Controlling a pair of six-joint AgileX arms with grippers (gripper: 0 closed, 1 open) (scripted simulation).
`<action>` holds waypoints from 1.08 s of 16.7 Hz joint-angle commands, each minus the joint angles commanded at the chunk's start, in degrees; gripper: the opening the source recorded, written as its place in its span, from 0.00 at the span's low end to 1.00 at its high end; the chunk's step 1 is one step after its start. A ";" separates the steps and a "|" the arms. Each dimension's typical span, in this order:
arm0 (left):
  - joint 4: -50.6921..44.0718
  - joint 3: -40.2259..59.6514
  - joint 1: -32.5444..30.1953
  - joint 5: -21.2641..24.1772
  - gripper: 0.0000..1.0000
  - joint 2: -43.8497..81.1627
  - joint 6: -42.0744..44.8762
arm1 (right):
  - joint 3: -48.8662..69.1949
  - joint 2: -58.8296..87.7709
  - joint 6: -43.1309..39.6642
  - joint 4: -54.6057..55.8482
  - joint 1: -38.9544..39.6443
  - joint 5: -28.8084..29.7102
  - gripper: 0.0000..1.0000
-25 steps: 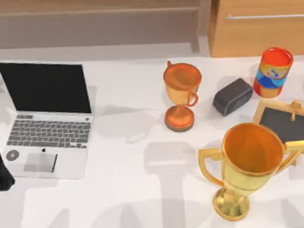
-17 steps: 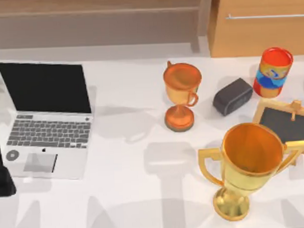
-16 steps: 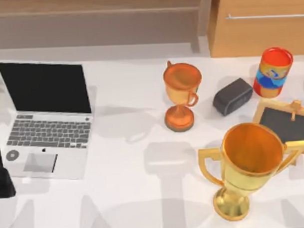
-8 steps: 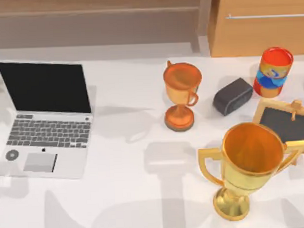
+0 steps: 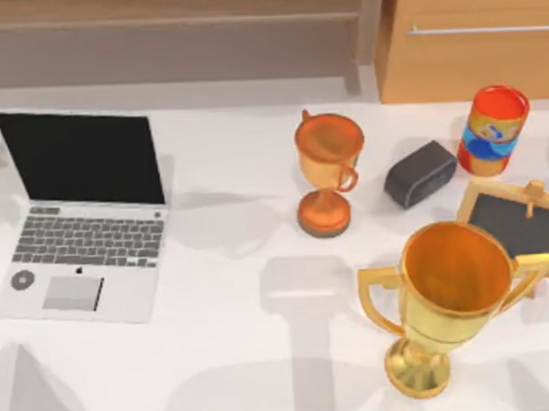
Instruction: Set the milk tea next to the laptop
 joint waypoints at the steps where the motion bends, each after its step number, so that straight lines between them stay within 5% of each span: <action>1: 3.26 0.68 2.50 2.65 1.00 3.66 0.50 | 0.00 0.00 0.00 0.00 0.00 0.00 1.00; 10: 23.90 4.94 17.79 19.70 1.00 26.59 2.55 | 0.00 0.00 0.00 0.00 0.00 0.00 1.00; 18: 25.39 5.15 18.49 20.76 1.00 28.12 2.42 | 0.00 0.00 0.00 0.00 0.00 0.00 1.00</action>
